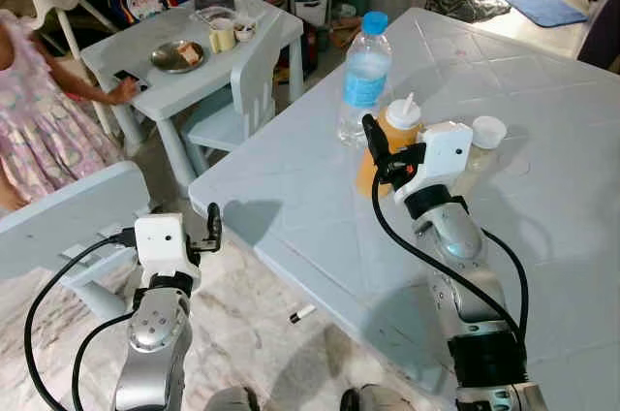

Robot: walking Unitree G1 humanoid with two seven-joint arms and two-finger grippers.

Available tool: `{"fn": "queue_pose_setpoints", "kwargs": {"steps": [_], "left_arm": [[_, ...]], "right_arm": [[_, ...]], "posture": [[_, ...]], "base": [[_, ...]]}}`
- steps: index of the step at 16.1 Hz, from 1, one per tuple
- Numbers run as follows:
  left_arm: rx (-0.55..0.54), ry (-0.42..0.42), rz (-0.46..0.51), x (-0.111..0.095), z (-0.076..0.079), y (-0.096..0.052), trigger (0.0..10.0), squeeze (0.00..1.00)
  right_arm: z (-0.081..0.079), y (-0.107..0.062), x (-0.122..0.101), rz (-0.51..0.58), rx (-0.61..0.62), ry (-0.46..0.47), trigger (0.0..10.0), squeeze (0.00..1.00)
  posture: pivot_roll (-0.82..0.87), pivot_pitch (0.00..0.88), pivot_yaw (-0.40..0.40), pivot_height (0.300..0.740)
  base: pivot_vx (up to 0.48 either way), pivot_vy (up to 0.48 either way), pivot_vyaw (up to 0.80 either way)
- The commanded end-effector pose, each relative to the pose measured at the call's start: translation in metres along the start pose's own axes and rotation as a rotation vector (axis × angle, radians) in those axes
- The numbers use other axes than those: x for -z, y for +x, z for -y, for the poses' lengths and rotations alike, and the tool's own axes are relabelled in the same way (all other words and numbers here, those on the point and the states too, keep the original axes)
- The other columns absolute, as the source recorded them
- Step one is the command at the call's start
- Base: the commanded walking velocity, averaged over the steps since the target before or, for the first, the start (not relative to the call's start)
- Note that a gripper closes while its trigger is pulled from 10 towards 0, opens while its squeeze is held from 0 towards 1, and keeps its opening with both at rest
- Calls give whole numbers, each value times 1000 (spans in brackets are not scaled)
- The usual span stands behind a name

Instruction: Restocking fridge

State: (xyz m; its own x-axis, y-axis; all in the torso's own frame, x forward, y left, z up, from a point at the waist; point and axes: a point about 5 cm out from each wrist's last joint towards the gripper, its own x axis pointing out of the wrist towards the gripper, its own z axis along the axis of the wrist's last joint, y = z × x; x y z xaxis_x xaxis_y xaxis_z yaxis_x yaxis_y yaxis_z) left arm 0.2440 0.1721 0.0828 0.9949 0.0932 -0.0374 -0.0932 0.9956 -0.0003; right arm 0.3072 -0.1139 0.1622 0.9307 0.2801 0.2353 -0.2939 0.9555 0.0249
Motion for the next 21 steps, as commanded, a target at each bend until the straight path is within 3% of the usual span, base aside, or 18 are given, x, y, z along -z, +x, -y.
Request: {"fn": "queue_pose_setpoints", "kwargs": {"steps": [1, 6, 7, 9, 11, 21], "left_arm": [[-15, -10, -6, 0, -3, 2, 10000, 0], [-36, -11, 8, -4, -9, 12, 10000, 0], [-37, -12, 14, -5, -9, 11, 10000, 0], [-33, 1, 23, -6, -10, 9, 10000, 0], [-33, 11, 29, -7, -10, 7, 10000, 0], [-111, 12, 36, -11, -15, 6, 10000, 0]], "right_arm": [[-6, -10, 33, -171, -18, 51, 10000, 0], [-4, -6, 33, -166, -16, 20, 10000, 0], [-3, -5, 28, -119, -39, -62, 10000, 0], [-7, -8, 31, -144, -60, -38, 10000, 0], [-14, 0, 22, -79, -89, -39, 10000, 0], [-13, 5, 13, -37, -112, -56, 10000, 0]], "posture": [[7, 57, 32, 740], [20, 52, 18, 740], [25, 57, 13, 740], [30, 79, 14, 740], [42, 83, 9, 740], [17, 113, -16, 740]], "base": [[0, 0, 0], [0, 0, 0], [0, 0, 0], [0, 0, 0], [0, 0, 631], [0, 0, 788]]}}
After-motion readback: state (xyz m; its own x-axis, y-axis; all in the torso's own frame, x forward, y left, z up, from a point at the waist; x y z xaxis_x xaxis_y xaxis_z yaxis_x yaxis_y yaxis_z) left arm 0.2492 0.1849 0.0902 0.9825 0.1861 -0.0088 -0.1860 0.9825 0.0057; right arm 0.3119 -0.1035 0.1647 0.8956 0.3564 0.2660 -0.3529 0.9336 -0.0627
